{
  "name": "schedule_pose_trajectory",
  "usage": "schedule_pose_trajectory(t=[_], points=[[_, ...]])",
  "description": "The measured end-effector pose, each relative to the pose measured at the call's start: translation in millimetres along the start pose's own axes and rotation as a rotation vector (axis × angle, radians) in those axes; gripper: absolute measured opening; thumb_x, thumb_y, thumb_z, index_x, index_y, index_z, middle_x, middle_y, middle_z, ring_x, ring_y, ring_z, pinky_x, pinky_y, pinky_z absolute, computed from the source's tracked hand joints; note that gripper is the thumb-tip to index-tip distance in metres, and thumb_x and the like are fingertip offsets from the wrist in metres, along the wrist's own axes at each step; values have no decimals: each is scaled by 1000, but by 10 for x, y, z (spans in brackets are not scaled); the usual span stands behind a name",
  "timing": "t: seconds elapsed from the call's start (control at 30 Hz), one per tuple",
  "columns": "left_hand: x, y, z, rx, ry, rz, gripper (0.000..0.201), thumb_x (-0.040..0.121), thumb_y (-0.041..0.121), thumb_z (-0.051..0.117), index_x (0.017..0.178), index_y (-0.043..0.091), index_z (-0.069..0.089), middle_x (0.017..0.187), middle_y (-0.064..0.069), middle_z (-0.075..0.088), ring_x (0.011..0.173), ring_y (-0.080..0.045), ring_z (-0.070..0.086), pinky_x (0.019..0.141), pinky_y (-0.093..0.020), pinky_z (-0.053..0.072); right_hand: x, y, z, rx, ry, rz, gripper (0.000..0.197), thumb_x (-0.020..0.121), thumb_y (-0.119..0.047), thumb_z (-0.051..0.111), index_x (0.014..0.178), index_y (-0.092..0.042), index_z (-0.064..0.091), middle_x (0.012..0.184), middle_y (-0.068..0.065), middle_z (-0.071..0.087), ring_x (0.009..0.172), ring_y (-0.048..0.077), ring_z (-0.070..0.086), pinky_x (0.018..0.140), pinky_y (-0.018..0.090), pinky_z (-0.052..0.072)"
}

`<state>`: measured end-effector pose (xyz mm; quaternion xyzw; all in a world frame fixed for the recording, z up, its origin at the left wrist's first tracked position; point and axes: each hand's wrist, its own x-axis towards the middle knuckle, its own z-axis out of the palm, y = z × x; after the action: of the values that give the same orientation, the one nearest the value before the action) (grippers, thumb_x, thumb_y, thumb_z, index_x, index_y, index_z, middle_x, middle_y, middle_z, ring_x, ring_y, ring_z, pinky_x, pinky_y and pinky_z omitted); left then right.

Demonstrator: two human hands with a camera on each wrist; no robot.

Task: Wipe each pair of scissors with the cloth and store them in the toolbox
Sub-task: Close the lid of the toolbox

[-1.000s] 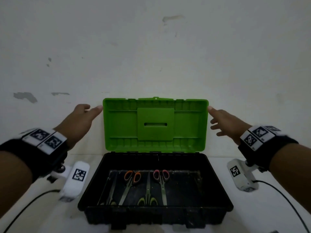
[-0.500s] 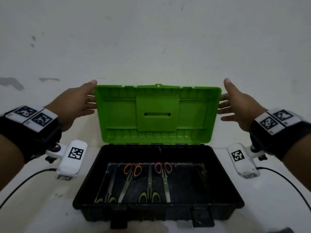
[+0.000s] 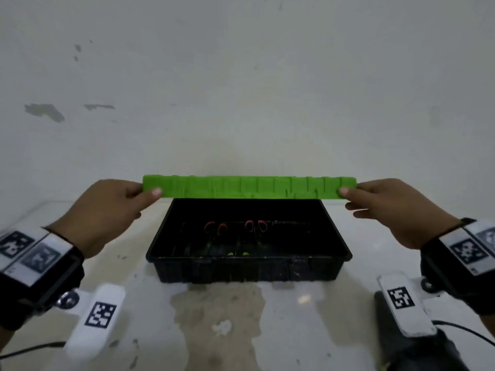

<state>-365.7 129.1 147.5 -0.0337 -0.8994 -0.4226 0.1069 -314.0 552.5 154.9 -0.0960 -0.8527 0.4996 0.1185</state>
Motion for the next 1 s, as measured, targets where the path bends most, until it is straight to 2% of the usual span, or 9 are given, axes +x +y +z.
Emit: schedule_pose_trajectory(t=[0.07, 0.13, 0.23, 0.33, 0.4, 0.47, 0.67, 0.8, 1.0], points=[[-176, -88, 52, 195, 15, 79, 38, 89, 49, 63, 80, 13, 72, 71, -18, 69, 71, -30, 67, 69, -43, 51, -126, 129, 64, -113, 16, -13, 37, 83, -40, 73, 93, -4, 75, 95, 26, 69, 82, 27, 67, 86, 51, 56], [-344, -136, 137, 276, 9, 115, 34, 89, 46, 64, 72, 18, 70, 57, -5, 62, 60, -18, 60, 55, -33, 40, -244, 222, 126, -234, 32, -30, 31, 82, -41, 73, 92, -12, 78, 82, 18, 72, 73, 25, 66, 79, 46, 54], [-469, -302, 264, 320, -21, 94, 35, 89, 41, 66, 65, 16, 69, 54, -2, 59, 57, -17, 56, 52, -31, 33, -377, 363, 211, -347, 16, -60, 17, 85, -30, 73, 93, -17, 79, 63, -6, 67, 61, 9, 60, 63, 27, 49], [-501, -459, 338, 355, -53, 102, 32, 88, 40, 67, 70, 14, 72, 58, -6, 63, 60, -18, 59, 53, -29, 38, -445, 458, 295, -452, -31, -57, 16, 87, -27, 71, 98, -16, 77, 67, -13, 64, 57, -1, 56, 59, 18, 44], [-493, -493, 362, 377, -38, 121, 35, 88, 40, 68, 68, 10, 71, 55, -6, 61, 57, -18, 58, 51, -28, 36, -420, 526, 313, -411, -26, -43, 17, 87, -27, 70, 98, -16, 76, 75, -9, 70, 63, 10, 67, 70, 32, 55], [-467, -496, 370, 388, -28, 128, 41, 87, 38, 70, 62, 5, 65, 48, -6, 53, 51, -19, 54, 48, -29, 30, -397, 546, 316, -387, -29, -38, 16, 87, -27, 70, 94, -14, 76, 80, -2, 74, 63, 19, 72, 76, 45, 58], [-417, -530, 350, 365, -58, 129, 42, 85, 40, 72, 68, 2, 70, 60, -15, 65, 58, -24, 61, 58, -33, 45, -388, 483, 272, -494, -101, -41, 19, 88, -30, 69, 89, -11, 73, 84, 2, 74, 57, 12, 71, 75, 38, 58], [-412, -532, 338, 312, -57, 117, 38, 81, 38, 76, 62, 6, 68, 57, -12, 66, 57, -23, 62, 58, -33, 47, -360, 499, 272, -622, -108, -61, 30, 85, -36, 70, 77, -8, 73, 70, 4, 74, 59, 15, 71, 74, 36, 56], [-466, -493, 352, 232, -68, 66, 23, 81, 33, 77, 70, 14, 70, 60, -1, 70, 58, -15, 67, 61, -32, 53, -384, 508, 249, -645, -101, -92, 38, 84, -41, 71, 80, -3, 68, 76, 13, 71, 65, 24, 69, 71, 41, 56]])
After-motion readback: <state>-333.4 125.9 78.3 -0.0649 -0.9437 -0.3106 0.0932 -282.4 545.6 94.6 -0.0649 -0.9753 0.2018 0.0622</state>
